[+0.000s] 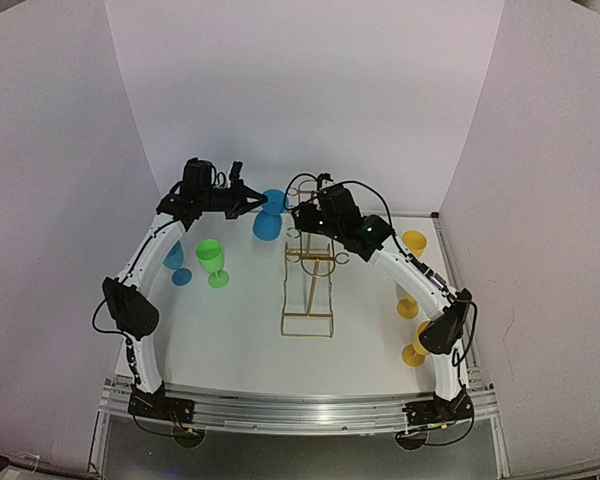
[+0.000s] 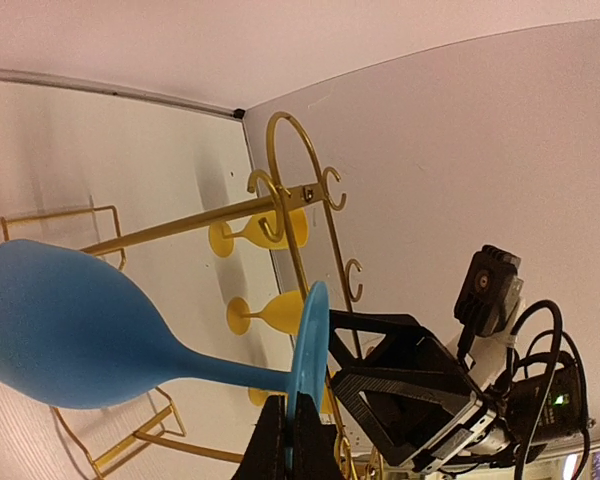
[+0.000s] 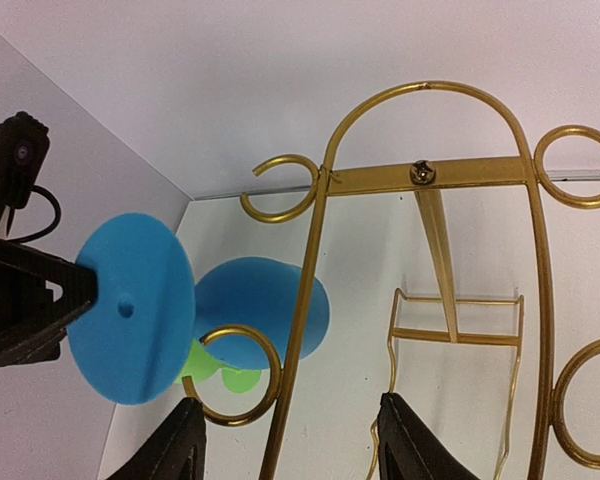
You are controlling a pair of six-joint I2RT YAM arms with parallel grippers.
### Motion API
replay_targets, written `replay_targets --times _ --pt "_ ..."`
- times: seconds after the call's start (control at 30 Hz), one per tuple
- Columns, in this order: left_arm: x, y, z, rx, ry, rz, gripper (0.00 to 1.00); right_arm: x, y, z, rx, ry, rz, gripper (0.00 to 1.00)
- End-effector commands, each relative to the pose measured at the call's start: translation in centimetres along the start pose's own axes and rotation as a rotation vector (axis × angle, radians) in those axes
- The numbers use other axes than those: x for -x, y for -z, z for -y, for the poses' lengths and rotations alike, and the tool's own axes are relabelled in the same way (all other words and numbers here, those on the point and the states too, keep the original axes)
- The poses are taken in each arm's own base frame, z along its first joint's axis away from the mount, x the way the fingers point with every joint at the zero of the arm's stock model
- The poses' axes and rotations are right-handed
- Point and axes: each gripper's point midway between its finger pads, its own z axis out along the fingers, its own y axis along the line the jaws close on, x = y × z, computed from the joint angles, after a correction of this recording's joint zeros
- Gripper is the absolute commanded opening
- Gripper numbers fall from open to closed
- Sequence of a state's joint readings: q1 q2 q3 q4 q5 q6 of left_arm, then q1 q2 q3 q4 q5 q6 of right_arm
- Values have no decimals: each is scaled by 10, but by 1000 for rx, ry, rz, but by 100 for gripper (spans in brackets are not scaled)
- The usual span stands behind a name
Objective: Take the wine glass off the wine glass rack
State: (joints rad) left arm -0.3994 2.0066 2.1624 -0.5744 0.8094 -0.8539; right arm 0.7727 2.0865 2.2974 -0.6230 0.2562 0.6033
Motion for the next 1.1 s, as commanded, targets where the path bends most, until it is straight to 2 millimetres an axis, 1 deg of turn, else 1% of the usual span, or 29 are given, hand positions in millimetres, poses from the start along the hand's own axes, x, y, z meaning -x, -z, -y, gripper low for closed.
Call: replay_targets --times 0.0,0.2,0.27,0.33,0.4,0.47,0.5,0.53,0.6,0.7,0.73,0.77,0.8,0.83,0.87,0.9,0.97,1.07 --pt "-7 43 50 -11 -273 53 0 32 35 -17 67 -19 54 54" --pt "-22 63 44 103 -512 43 0 40 43 -27 112 -19 62 54" --pt "-30 70 44 145 -657 29 0 41 47 -31 125 -17 64 54" --pt "-43 76 38 242 -871 9 0 45 52 -32 132 -16 71 54" --pt "-67 81 31 336 -1157 -43 0 48 58 -34 139 -13 80 54" --pt "-87 93 39 377 -1469 -31 0 52 66 -36 148 -8 90 54" --pt "-97 93 22 420 -1583 -53 0 55 71 -37 154 -5 96 54" --pt "-104 97 20 442 -1715 -44 0 56 74 -38 159 -2 98 55" --pt "-123 109 3 490 -1963 -60 0 58 81 -40 171 -1 100 56" --pt "-143 119 -12 532 -2264 -19 0 56 86 -45 197 4 88 57" --pt "-154 122 -23 538 -2368 -30 0 55 88 -48 211 9 81 58" --pt "-160 123 -29 548 -2443 -20 0 53 89 -53 228 14 72 58" --pt "-170 123 -42 552 -2525 -35 0 49 89 -59 250 21 59 58" --pt "-173 123 -44 572 -2603 -3 0 43 90 -68 278 31 42 59" --pt "-179 122 -52 583 -2674 10 0 40 89 -73 297 37 30 59" --pt "-183 122 -55 596 -2739 31 0 33 89 -81 322 43 9 59" --pt "-194 120 -67 601 -2830 49 0 18 87 -95 368 55 -38 59" --pt "-197 119 -75 635 -2882 73 0 -8 86 -110 410 62 -112 59"
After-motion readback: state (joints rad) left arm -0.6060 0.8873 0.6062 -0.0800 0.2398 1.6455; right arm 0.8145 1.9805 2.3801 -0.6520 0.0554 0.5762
